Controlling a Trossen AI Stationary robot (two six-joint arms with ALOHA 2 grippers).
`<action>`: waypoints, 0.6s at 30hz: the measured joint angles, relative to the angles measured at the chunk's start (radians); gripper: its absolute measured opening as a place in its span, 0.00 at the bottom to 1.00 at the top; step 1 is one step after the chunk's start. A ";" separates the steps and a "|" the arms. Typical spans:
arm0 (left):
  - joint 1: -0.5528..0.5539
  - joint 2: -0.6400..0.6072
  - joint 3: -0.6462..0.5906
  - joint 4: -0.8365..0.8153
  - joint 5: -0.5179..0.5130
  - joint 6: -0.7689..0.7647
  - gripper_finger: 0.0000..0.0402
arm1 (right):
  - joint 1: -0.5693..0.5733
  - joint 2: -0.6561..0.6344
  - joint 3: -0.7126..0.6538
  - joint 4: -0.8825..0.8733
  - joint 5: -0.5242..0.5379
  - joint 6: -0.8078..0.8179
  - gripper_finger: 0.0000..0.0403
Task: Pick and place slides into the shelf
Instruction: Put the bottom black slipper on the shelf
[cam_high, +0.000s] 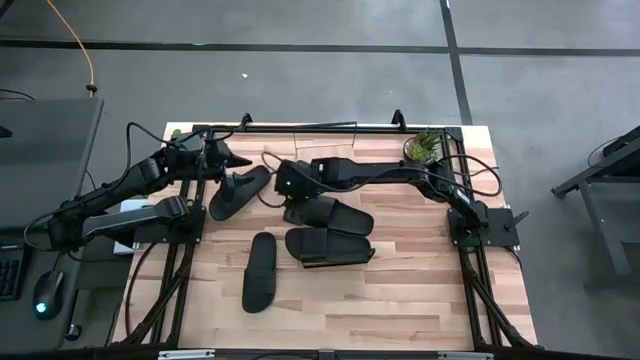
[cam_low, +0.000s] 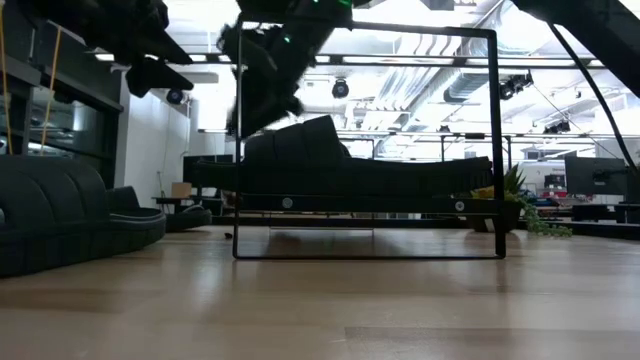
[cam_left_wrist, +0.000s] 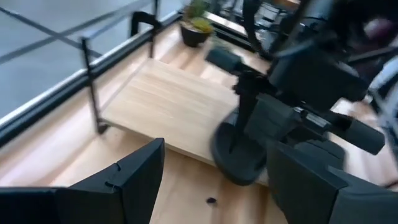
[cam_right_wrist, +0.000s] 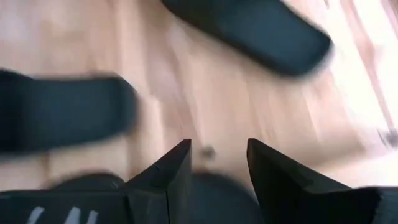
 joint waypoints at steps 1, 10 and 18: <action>0.000 0.000 0.000 0.001 0.023 0.004 0.65 | 0.000 0.000 0.000 0.037 -0.028 -0.008 0.36; 0.000 0.000 0.000 0.048 0.236 0.015 0.65 | 0.070 0.000 0.000 0.180 -0.289 0.008 0.36; 0.000 0.000 0.000 0.048 0.270 0.015 0.65 | 0.196 0.000 0.000 0.208 -0.271 -0.026 0.36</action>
